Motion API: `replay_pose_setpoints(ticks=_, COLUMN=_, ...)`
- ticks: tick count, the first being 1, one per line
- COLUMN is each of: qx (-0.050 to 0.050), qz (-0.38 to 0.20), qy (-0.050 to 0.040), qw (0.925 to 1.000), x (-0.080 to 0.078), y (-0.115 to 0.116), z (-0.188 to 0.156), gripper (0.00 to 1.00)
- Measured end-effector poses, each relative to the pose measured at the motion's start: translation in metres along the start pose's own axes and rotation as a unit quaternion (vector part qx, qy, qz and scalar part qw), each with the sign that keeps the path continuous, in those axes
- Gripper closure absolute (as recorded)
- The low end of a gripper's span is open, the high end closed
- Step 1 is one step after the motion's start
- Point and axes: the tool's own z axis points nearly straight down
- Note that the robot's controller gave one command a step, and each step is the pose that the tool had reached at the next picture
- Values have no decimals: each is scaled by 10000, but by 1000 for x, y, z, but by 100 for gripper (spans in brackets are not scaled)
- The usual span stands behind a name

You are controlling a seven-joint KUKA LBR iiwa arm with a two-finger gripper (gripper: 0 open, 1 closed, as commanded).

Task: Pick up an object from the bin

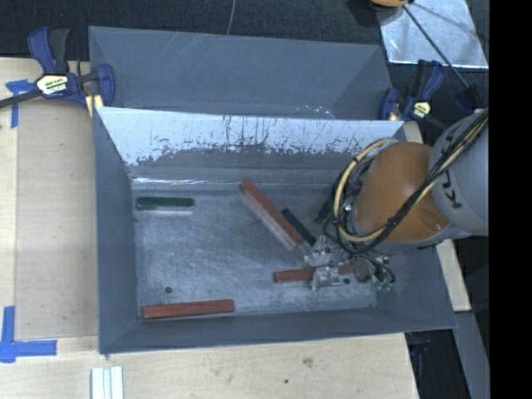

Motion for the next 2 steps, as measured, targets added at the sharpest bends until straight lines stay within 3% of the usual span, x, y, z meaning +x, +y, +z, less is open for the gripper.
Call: replay_pose_setpoints(ticks=2, qx=-2, qz=0, qy=-13, qw=10000, x=0, y=0, z=-3, gripper=100)
